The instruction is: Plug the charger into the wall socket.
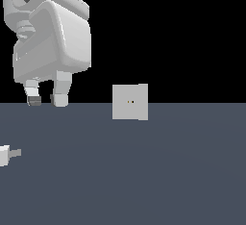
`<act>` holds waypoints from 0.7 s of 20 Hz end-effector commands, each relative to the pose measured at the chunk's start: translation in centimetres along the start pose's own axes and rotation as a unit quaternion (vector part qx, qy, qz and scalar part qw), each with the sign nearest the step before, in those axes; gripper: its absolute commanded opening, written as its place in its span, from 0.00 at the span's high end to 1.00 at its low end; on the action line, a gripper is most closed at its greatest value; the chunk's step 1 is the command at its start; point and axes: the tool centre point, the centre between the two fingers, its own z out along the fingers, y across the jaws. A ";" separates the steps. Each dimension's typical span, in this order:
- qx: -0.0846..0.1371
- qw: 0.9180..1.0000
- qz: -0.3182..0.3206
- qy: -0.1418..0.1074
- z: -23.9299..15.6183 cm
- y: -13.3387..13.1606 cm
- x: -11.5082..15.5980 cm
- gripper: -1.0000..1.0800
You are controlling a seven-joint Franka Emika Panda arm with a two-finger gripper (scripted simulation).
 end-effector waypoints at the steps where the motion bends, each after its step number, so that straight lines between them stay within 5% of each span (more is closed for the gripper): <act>1: 0.000 1.000 0.021 0.000 0.5 -0.7 -1.0 0.04; 14: -0.002 0.994 0.113 0.002 3.0 -4.5 -4.8 0.04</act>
